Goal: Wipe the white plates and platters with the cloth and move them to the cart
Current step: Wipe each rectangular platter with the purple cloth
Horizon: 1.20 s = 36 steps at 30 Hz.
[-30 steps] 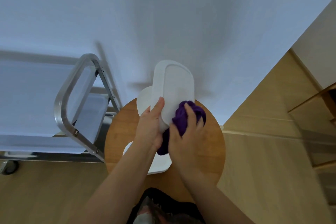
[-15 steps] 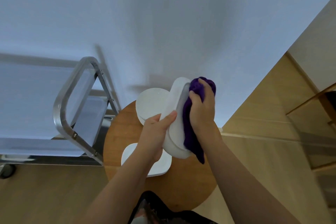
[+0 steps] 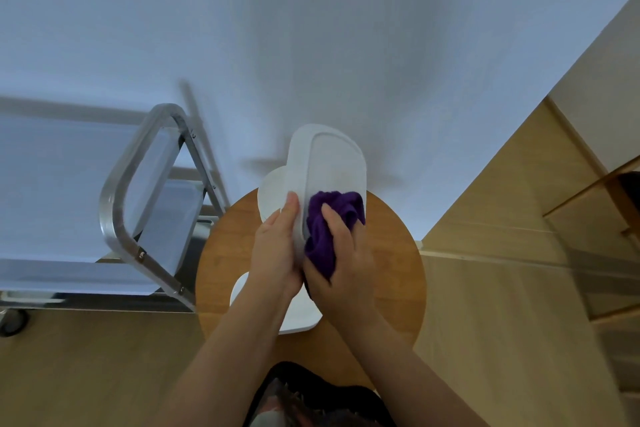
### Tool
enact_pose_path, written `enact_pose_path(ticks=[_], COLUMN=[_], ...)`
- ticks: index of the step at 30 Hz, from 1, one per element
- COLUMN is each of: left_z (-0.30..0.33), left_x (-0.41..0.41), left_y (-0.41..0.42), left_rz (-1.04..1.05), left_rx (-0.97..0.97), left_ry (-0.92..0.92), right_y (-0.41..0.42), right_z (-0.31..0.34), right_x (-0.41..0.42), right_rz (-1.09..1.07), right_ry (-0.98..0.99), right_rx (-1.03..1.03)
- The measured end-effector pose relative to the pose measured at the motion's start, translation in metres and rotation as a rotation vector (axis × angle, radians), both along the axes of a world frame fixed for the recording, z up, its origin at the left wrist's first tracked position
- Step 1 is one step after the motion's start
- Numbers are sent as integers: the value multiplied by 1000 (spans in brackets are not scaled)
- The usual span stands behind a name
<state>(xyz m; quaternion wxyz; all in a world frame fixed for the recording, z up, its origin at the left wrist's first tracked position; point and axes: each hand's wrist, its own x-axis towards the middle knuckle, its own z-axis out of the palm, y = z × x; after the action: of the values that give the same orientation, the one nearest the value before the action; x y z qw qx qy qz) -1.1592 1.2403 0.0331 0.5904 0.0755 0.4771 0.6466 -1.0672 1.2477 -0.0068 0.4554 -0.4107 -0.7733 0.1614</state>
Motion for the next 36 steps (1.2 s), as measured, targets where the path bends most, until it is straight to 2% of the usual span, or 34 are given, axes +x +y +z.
enact_pose_path(ticks=[3, 6, 8, 9, 11, 12, 15, 18, 20, 22, 24, 25, 27, 28, 30, 32, 34, 36], left_z=[2, -1, -3, -3, -3, -3, -4, -9, -16, -24, -32, -35, -43, -48, -54, -57, -60, -62], left_x=[-1, -5, -13, -18, -30, -35, -45, -40, -33, -26, -24, -26, -32, -36, -42, -51, -61, -72], left_y=[0, -2, -5, -7, -11, -13, -15, -19, -23, -27, -29, -30, -31, -32, -36, -38, -38, -39], left_rz=[-42, -92, -123, -142, -179, -185, -197, -258, -382, -525, -497, -440, -359, -350, -374, -360, -318, -324], left_rx=[32, 54, 90, 109, 135, 141, 106, 81, 90, 150, 352, 454, 568, 564, 419, 168, -85, -257], left_ry=[17, 52, 92, 102, 86, 109, 311, 617, 1020, 1523, 1917, 2027, 2123, 2134, 2083, 1880, 1558, 1041], right_y=[3, 6, 15, 20, 31, 35, 44, 54, 61, 66, 67, 66, 64, 61, 58, 53, 46, 40], right_z=[-13, -16, -18, -18, -14, -12, -5, 7, 14, 18, 17, 15, 10, 8, 2, -3, -9, -15], right_x=[14, 27, 39, 44, 52, 58, 74, 77, 72, 65, 62, 61, 62, 63, 63, 63, 62, 61], right_rz=[-77, -167, -282, -321, -369, -408, -406, -273, -189, -125, -104, -116, -171, -186, -182, -169, -169, -191], right_ry=[16, 100, 51, 142, 525, 649, 830, 837, 765, 709, 676, 661, 612, 594, 595, 604, 603, 616], right_rx=[23, -155, -302, -412, -647, -728, -925, -1155, -1321, -1392, -1416, -1425, -1450, -1449, -1399, -1329, -1284, -1287])
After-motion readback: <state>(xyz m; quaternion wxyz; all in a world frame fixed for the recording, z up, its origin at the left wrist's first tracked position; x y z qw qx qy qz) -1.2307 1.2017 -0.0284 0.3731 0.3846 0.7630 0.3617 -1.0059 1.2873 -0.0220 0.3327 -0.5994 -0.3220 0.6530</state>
